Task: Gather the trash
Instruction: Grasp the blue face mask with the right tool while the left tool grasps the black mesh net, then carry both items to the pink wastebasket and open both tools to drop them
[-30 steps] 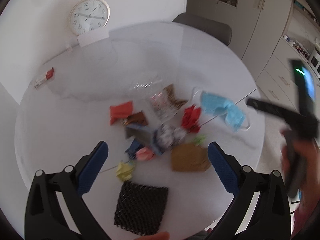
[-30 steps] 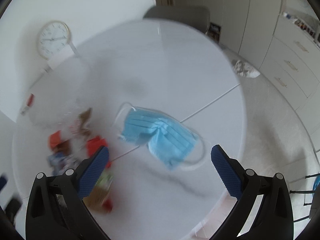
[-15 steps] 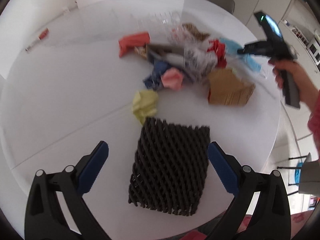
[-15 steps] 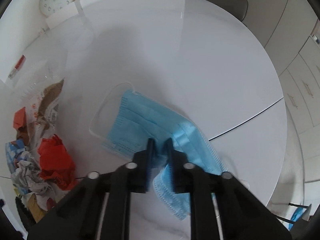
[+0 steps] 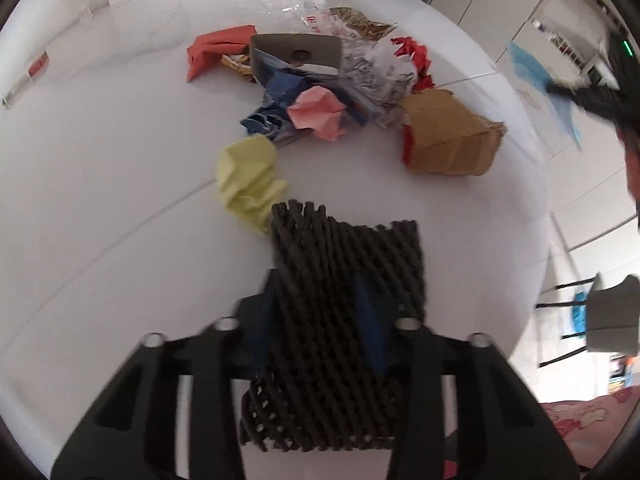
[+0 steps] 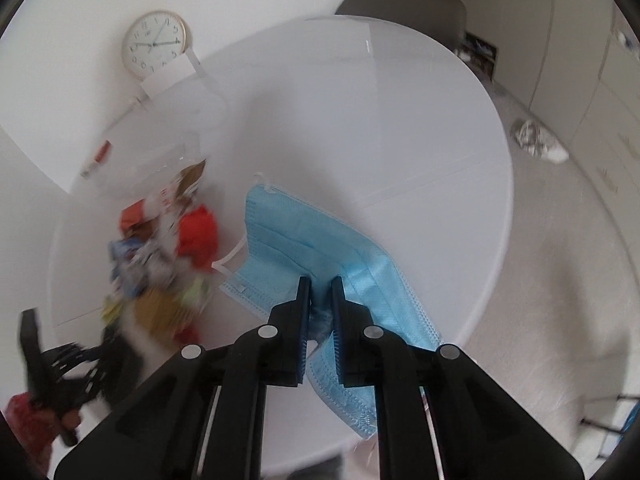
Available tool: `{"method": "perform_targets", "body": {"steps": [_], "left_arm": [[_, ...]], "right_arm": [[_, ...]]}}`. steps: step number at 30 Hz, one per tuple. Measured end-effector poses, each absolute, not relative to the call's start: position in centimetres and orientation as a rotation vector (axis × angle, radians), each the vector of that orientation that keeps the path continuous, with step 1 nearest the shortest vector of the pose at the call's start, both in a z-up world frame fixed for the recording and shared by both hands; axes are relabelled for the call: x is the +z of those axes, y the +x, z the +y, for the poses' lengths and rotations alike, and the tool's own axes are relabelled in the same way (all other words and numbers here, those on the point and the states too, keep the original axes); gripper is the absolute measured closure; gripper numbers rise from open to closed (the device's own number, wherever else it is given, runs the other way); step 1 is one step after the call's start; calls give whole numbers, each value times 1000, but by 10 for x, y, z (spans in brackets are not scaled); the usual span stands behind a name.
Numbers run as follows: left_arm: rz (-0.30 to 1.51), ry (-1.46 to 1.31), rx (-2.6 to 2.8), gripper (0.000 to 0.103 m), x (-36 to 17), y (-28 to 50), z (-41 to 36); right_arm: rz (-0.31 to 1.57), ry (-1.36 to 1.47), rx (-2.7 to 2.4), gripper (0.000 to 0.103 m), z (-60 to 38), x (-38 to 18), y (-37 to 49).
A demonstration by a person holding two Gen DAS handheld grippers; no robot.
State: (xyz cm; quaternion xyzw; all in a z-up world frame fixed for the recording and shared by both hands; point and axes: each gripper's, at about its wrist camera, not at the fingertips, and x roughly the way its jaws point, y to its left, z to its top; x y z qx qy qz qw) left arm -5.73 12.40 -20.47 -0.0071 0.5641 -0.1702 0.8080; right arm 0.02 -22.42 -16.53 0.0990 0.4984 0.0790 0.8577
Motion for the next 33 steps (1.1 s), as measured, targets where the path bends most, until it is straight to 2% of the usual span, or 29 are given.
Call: {"method": "perform_targets", "body": {"steps": [3, 6, 10, 16, 18, 19, 20, 21, 22, 24, 29, 33], "left_arm": [[1196, -49, -354, 90, -200, -61, 123], [1192, -58, -340, 91, -195, -64, 125], [1178, -48, -349, 91, -173, -79, 124], [1140, -14, -433, 91, -122, -89, 89], [1119, 6, -488, 91, -104, -98, 70], [1109, 23, -524, 91, -95, -102, 54], [1104, 34, -547, 91, -91, -106, 44], [1098, 46, -576, 91, -86, -107, 31], [1093, 57, -607, 91, -83, -109, 16], [1098, 72, -698, 91, -79, -114, -16], [1109, 171, -898, 91, -98, -122, -122], [1175, 271, -963, 90, -152, -123, -201]], "right_arm": [[1069, 260, 122, 92, -253, -161, -38], [1091, 295, 37, 90, -274, -168, -73], [1174, 360, -66, 87, -301, -211, -109], [1348, 408, -160, 87, -311, -350, -110], [1398, 408, -176, 84, -311, -396, -104], [1418, 410, -185, 77, -310, -410, -102], [1439, 422, -186, 62, -310, -426, -101], [1449, 429, -196, 54, -310, -433, -101], [1451, 435, -207, 42, -310, -436, -102], [1427, 466, -221, 38, -317, -430, -112], [1277, 494, -297, 16, -350, -360, -157], [1145, 479, -400, 10, -382, -291, -213]]}}
